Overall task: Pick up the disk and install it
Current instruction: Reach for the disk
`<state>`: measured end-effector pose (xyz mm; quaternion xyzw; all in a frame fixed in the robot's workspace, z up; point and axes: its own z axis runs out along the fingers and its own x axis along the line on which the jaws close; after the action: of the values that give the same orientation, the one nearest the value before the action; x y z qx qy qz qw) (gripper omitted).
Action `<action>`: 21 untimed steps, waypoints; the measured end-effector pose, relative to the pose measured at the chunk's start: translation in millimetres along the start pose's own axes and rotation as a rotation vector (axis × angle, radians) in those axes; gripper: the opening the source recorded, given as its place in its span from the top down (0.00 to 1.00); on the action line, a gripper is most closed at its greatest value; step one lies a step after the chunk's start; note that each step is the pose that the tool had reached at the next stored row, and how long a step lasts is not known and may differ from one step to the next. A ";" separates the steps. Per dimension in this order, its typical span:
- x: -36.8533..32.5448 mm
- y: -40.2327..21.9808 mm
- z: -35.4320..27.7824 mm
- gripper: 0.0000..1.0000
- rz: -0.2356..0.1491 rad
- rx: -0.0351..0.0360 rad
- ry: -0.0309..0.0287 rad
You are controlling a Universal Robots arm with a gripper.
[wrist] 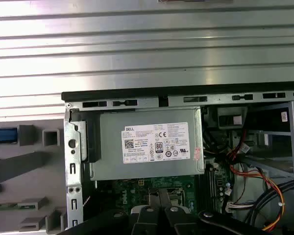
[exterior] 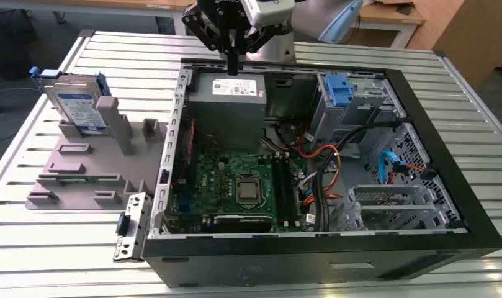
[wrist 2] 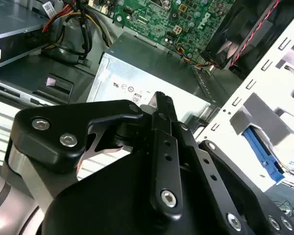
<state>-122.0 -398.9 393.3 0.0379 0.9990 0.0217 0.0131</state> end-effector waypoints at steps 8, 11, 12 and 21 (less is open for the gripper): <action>0.1 0.0 0.0 0.89 0.000 0.0000 0.0000; 1.5 -0.1 -0.1 0.89 0.000 -0.0006 0.0000; 2.4 -0.2 -0.1 0.89 0.000 -0.0009 0.0000; 14.2 -1.1 0.1 0.89 0.000 -0.0010 0.0000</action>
<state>-136.2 -398.9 392.9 0.0379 0.9989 0.0222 0.0131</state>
